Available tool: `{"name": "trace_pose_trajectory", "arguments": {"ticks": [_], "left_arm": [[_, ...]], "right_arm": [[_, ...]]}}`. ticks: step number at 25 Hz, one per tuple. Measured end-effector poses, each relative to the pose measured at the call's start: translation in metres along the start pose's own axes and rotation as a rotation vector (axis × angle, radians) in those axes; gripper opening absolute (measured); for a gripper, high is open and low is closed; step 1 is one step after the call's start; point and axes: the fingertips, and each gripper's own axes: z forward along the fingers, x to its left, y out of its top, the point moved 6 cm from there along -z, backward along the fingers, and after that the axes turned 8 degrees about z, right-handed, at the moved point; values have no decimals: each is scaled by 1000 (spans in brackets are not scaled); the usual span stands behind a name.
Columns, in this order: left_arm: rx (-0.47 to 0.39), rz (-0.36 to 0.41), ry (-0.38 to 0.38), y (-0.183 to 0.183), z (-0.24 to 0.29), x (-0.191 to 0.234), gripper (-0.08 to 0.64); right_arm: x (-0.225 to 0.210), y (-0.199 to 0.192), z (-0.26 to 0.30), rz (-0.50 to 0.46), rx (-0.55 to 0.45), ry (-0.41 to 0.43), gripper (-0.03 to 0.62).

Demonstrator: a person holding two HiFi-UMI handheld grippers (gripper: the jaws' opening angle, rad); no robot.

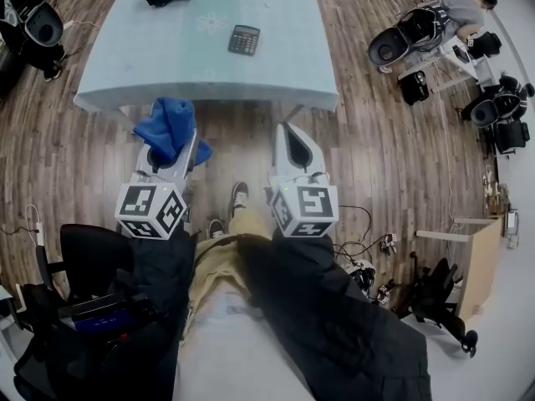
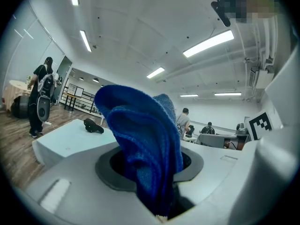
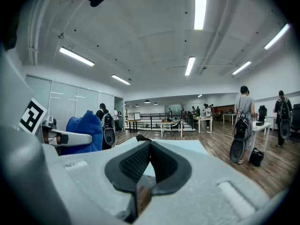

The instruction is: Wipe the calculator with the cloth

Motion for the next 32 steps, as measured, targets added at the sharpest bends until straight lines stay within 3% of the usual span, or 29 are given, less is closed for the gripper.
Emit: {"name": "trace_pose_trajectory", "arguments": {"ticks": [9,17,32], "left_arm": [[-22,41,61,21,64,33,167],[-30,77,83,47,118,31,167],[36,95,91,47,217,26,167]], "right_arm": [[-23,18,84,29,-73,99,-2],[-61,47,131,34,-121,145,-2],[-125,37,199,89,-20,222,0]]}}
